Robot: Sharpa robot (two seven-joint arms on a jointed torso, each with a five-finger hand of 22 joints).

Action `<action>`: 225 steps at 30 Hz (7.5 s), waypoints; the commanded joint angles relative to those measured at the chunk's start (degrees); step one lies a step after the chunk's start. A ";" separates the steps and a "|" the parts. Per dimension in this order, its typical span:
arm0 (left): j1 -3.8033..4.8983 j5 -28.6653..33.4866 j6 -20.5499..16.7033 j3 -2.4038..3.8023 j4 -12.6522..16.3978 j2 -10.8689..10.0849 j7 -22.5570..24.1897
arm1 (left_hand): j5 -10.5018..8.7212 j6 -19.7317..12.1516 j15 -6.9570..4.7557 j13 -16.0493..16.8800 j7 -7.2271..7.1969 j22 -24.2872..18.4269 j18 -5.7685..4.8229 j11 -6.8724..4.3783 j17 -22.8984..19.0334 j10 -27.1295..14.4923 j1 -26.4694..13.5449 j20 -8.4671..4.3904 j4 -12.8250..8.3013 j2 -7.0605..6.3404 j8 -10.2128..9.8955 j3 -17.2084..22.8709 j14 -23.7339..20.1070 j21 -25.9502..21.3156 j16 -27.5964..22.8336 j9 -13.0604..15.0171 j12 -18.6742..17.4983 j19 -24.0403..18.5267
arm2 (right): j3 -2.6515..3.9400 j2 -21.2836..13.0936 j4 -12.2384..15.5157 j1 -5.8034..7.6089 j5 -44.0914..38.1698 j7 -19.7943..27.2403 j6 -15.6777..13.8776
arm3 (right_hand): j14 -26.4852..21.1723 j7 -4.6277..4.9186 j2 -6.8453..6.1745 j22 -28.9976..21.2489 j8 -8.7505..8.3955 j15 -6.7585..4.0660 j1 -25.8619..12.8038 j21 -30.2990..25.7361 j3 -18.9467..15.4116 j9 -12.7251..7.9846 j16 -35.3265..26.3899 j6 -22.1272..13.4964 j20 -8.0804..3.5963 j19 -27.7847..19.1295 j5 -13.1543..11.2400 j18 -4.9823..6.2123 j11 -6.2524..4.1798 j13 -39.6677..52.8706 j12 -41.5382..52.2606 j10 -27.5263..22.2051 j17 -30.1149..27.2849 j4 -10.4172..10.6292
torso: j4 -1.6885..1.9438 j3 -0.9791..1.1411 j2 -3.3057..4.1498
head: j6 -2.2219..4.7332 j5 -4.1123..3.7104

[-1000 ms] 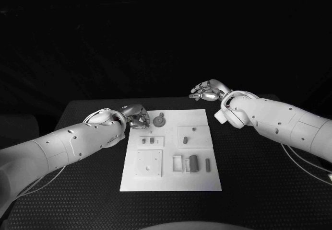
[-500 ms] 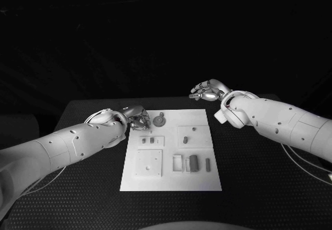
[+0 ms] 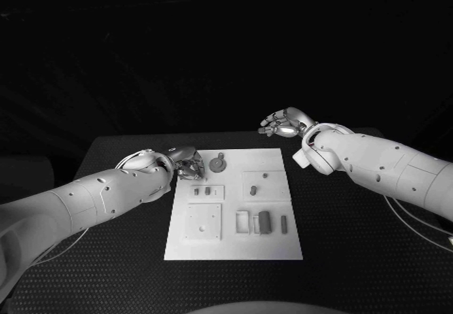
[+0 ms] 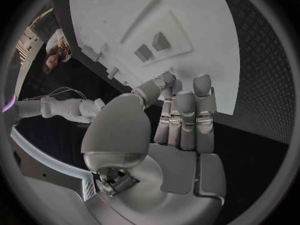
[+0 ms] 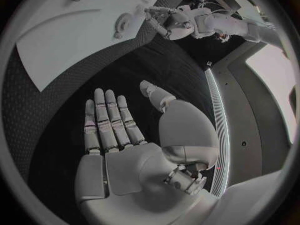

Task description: Assemble the parts on the task board

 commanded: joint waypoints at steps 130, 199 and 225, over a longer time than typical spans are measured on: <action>0.81 51.71 -3.30 1.75 17.29 -13.99 5.21 | -1.66 -11.84 5.37 5.65 4.41 -9.13 -0.72 5.19 -6.42 -7.13 -9.15 4.79 1.03 -0.99 0.24 -5.93 -11.33 -17.91 -27.67 -1.29 -1.33 -15.47 | -2.01 3.19 -3.66 -8.39 -36.92 -7.31 7.07 | 15.20 0.22 0.66 0.31 4.37 -7.43 5.68 0.62 1.35 -0.26 10.43 3.84 -0.79 20.53 -0.19 5.69 -3.51 1.63 -0.81 10.83 9.04 -5.58 | -1.38 -3.22 -9.02 | -0.49 0.27; 0.01 54.65 -2.89 1.60 20.18 -14.60 3.94 | -1.36 -12.98 5.56 5.51 4.85 -9.95 -0.79 5.64 -5.32 -8.50 -10.02 4.91 1.49 -0.99 0.21 -6.41 -10.76 -19.09 -29.56 -1.79 -1.35 -15.07 | -3.08 10.61 -9.82 -14.13 -46.54 -12.03 5.00 | 15.18 -2.50 1.71 3.16 6.35 -7.17 8.11 0.12 5.88 -1.94 6.80 10.74 -1.12 21.08 -0.19 5.46 -2.81 3.16 -10.37 12.83 15.21 -6.67 | -1.05 -1.89 -7.16 | -0.72 0.31; 0.02 54.65 -2.85 1.60 20.32 -14.84 3.33 | -1.37 -13.22 5.58 5.49 4.93 -10.05 -0.78 5.70 -5.04 -8.74 -10.06 4.92 1.49 -1.12 0.22 -6.48 -10.71 -19.27 -29.83 -1.87 -1.35 -14.99 | -4.81 10.43 -8.48 -14.45 -52.72 -12.72 3.32 | 14.53 -2.92 0.71 3.27 6.37 -6.72 10.45 0.57 6.05 -2.51 5.46 12.15 -1.10 19.56 -0.21 5.12 -3.35 3.00 -11.98 15.39 16.20 -6.86 | -1.04 -1.69 -6.89 | -1.18 0.41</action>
